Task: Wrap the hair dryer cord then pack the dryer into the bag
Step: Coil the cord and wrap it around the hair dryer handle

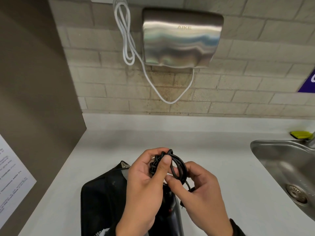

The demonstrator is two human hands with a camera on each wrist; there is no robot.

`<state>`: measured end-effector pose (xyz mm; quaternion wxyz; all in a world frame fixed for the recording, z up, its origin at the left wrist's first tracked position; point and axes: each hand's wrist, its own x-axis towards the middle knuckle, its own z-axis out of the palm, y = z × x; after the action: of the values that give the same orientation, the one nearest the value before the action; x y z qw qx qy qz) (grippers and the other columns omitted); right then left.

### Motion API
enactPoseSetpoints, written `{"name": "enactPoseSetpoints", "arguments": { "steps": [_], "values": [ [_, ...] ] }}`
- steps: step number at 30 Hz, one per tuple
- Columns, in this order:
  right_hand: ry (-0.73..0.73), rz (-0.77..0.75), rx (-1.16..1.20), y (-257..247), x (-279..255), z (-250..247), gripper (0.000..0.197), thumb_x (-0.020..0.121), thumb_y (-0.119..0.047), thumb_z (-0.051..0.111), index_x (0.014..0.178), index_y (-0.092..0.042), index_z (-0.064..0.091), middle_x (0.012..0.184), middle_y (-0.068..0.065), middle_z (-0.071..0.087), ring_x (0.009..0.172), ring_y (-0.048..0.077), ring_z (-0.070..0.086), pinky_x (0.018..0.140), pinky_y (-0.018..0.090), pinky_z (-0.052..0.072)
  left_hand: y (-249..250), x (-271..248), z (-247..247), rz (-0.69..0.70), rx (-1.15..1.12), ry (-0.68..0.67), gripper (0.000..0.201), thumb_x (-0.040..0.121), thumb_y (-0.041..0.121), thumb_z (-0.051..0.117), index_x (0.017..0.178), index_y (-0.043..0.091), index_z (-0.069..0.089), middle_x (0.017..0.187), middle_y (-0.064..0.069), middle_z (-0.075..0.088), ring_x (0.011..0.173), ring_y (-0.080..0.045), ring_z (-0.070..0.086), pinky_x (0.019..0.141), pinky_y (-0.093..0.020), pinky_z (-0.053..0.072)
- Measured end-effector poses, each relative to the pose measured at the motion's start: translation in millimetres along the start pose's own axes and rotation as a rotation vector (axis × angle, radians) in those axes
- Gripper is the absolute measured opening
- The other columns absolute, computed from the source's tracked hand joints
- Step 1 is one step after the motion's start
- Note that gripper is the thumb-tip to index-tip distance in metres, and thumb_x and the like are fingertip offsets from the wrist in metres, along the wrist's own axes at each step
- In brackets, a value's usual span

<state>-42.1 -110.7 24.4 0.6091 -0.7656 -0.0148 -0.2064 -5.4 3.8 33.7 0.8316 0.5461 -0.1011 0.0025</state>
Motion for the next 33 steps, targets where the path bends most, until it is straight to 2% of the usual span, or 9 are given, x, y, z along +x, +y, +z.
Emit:
{"name": "enactPoseSetpoints", "arguments": {
  "steps": [4, 9, 12, 15, 20, 22, 25, 30, 33],
  "values": [
    [0.322, -0.297, -0.220, 4, -2, 7, 0.037, 0.066, -0.010, 0.077, 0.094, -0.028, 0.063, 0.092, -0.002, 0.068, 0.088, 0.015, 0.065, 0.077, 0.017, 0.048, 6, -3, 4, -0.089, -0.099, -0.019, 0.027, 0.079, 0.022, 0.066, 0.100, 0.005, 0.069, 0.063, -0.012, 0.065, 0.062, -0.013, 0.065, 0.060, -0.018, 0.054],
    [0.503, -0.591, -0.590, 19, -4, 11, 0.007, 0.076, -0.009, 0.073, 0.081, -0.009, 0.078, 0.087, 0.012, 0.069, 0.076, 0.029, 0.062, 0.066, 0.034, 0.049, 4, -2, 6, -0.077, -0.064, -0.011, 0.027, 0.079, 0.027, 0.066, 0.101, 0.011, 0.069, 0.065, -0.010, 0.067, 0.072, -0.014, 0.067, 0.082, -0.030, 0.051],
    [0.490, -0.499, -0.484, 15, -6, 14, 0.006, 0.078, -0.016, 0.072, 0.077, -0.012, 0.076, 0.087, -0.001, 0.070, 0.082, 0.024, 0.062, 0.072, 0.025, 0.047, -1, 1, 6, 0.054, 0.064, 0.017, 0.022, 0.079, 0.032, 0.067, 0.097, 0.019, 0.070, 0.069, -0.002, 0.070, 0.078, -0.010, 0.068, 0.081, -0.026, 0.049],
    [0.385, -0.174, -0.245, -4, -12, 11, 0.012, 0.079, -0.043, 0.065, 0.076, -0.033, 0.070, 0.087, -0.014, 0.068, 0.084, 0.013, 0.060, 0.065, 0.017, 0.046, -10, 5, 1, 0.184, 0.256, 0.043, 0.017, 0.088, 0.046, 0.066, 0.097, 0.032, 0.068, 0.080, 0.004, 0.074, 0.093, -0.013, 0.068, 0.092, -0.035, 0.049],
    [0.111, 0.249, 0.108, -29, -6, -12, 0.053, 0.084, -0.062, 0.056, 0.055, -0.017, 0.062, 0.056, -0.004, 0.061, 0.054, 0.010, 0.049, 0.063, 0.023, 0.042, -18, 4, -1, 0.311, 0.552, 0.098, 0.023, 0.084, 0.060, 0.053, 0.099, 0.047, 0.064, 0.104, 0.016, 0.067, 0.111, -0.014, 0.058, 0.094, -0.040, 0.049],
    [-0.013, 0.299, 0.232, -34, -3, -21, 0.051, 0.074, -0.059, 0.057, 0.046, -0.017, 0.051, 0.047, -0.006, 0.047, 0.050, 0.013, 0.041, 0.064, 0.034, 0.035, -18, 3, 1, 0.343, 0.572, 0.089, 0.021, 0.086, 0.057, 0.053, 0.100, 0.047, 0.064, 0.106, 0.015, 0.068, 0.112, -0.016, 0.058, 0.093, -0.043, 0.049],
    [-0.171, 0.327, 0.409, -35, -3, -33, 0.039, 0.064, -0.048, 0.077, 0.053, -0.016, 0.059, 0.049, -0.005, 0.044, 0.048, 0.013, 0.039, 0.058, 0.031, 0.035, -19, 5, 0, 0.351, 0.517, 0.072, 0.017, 0.087, 0.055, 0.054, 0.100, 0.048, 0.063, 0.107, 0.014, 0.070, 0.110, -0.021, 0.062, 0.092, -0.049, 0.050],
    [-0.283, 0.216, 0.565, -21, -9, -43, 0.046, 0.058, -0.032, 0.092, 0.091, -0.008, 0.069, 0.069, 0.003, 0.054, 0.071, 0.018, 0.054, 0.079, 0.036, 0.048, -15, 9, -1, 0.382, 0.477, 0.028, 0.014, 0.089, 0.049, 0.057, 0.100, 0.044, 0.064, 0.107, 0.012, 0.073, 0.109, -0.021, 0.066, 0.092, -0.044, 0.053],
    [-0.288, 0.186, 0.693, -15, -13, -38, 0.033, 0.062, -0.014, 0.090, 0.083, -0.011, 0.065, 0.100, 0.015, 0.070, 0.091, 0.030, 0.067, 0.081, 0.033, 0.054, -15, 9, -4, 0.405, 0.480, 0.004, 0.012, 0.089, 0.045, 0.058, 0.100, 0.043, 0.063, 0.109, 0.009, 0.072, 0.109, -0.017, 0.067, 0.091, -0.034, 0.054]
  ]
}}
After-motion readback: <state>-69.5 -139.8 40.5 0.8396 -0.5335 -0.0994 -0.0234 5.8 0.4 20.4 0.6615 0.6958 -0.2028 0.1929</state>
